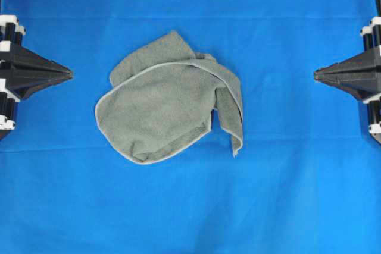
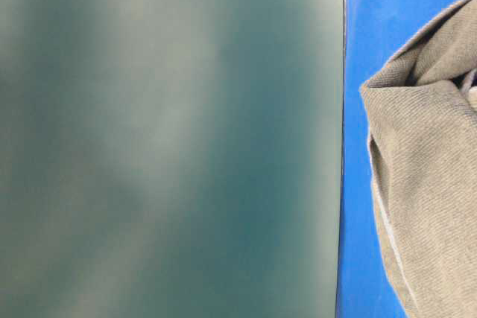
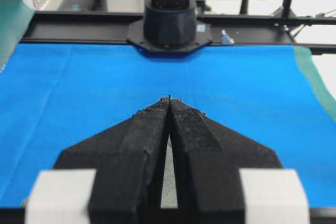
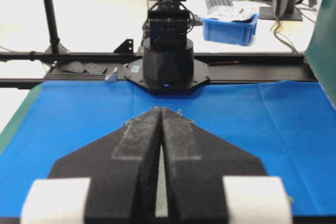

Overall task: Fold a large towel.
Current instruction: 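Reach both grippers in and grasp opposite corners of the grey towel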

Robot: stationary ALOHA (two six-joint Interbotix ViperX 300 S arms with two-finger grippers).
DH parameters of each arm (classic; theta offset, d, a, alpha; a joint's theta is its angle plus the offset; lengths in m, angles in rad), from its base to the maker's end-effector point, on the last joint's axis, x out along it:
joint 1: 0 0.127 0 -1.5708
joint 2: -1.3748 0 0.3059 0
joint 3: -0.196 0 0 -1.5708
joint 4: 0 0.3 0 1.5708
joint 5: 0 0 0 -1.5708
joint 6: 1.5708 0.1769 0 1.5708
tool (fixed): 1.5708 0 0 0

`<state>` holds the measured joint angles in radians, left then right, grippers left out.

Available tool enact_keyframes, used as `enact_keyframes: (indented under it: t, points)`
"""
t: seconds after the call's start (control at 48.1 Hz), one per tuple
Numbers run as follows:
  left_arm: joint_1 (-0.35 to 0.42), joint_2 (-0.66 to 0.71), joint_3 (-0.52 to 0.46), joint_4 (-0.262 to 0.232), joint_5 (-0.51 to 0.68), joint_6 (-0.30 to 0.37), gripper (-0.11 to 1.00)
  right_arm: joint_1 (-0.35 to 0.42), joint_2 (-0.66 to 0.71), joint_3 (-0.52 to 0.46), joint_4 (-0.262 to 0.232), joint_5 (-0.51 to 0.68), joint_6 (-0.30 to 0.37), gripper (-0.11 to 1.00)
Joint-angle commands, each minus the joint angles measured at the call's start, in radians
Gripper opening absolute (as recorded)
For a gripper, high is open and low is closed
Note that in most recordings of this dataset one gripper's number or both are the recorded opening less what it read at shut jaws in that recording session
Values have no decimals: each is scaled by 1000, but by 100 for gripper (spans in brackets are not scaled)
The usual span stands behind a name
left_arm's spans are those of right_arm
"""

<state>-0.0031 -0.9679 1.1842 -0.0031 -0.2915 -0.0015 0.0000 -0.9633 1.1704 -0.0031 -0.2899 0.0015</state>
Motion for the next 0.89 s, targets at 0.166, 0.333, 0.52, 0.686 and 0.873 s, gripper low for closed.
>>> enact_keyframes:
  t: [0.166,0.333,0.52,0.686,0.873]
  points:
    - [-20,83,-29,-49,112,-114,0,38,63,-89,2,164,60,0]
    - [-104,156,-23,-49,183,-278,0,104,163,-117,2,287,170,0]
    - [-164,249,3,-48,216,-428,0,152,324,-124,2,307,305,0]
    - [-158,348,26,-49,222,-500,2,160,512,-167,2,347,417,0]
    - [-107,492,28,-48,222,-511,47,160,732,-233,0,353,448,23]
